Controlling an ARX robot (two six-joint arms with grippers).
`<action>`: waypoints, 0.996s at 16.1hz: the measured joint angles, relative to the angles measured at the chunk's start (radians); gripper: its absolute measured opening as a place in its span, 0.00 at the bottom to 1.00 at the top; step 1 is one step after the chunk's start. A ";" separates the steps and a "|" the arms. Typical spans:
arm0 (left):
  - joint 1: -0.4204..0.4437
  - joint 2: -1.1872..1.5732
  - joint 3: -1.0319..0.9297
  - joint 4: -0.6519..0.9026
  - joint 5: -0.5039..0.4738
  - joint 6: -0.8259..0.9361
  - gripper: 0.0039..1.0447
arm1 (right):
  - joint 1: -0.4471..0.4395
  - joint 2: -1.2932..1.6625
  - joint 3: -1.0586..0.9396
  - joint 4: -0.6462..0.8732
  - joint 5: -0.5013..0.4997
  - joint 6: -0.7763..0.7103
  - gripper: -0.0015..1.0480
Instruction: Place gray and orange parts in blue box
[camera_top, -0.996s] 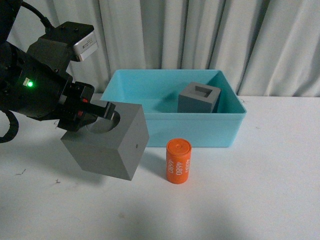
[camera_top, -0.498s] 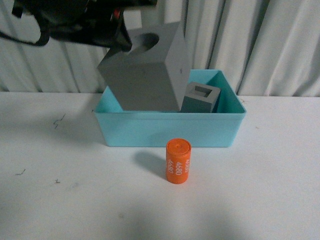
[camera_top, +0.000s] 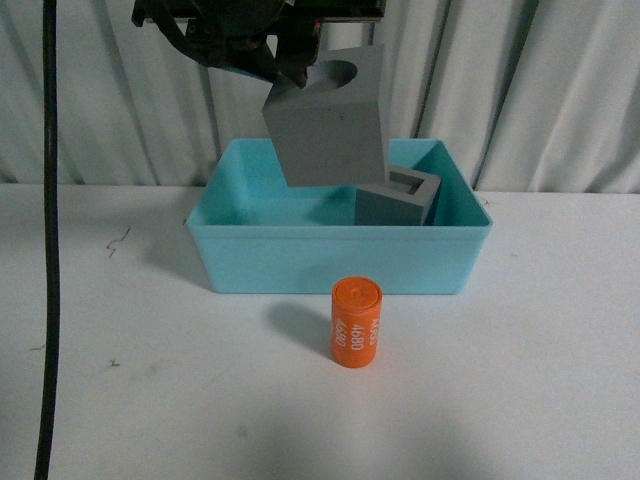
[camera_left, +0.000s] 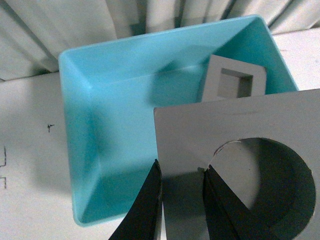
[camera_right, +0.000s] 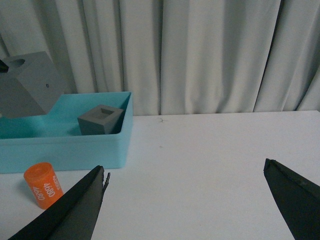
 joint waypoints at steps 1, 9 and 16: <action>0.010 0.030 0.038 -0.007 -0.010 -0.002 0.16 | 0.000 0.000 0.000 0.000 0.000 0.000 0.94; 0.043 0.307 0.368 -0.084 -0.078 0.035 0.16 | 0.000 0.000 0.000 0.000 0.000 0.000 0.94; 0.058 0.410 0.457 -0.086 -0.094 0.054 0.16 | 0.000 0.000 0.000 0.000 0.000 0.000 0.94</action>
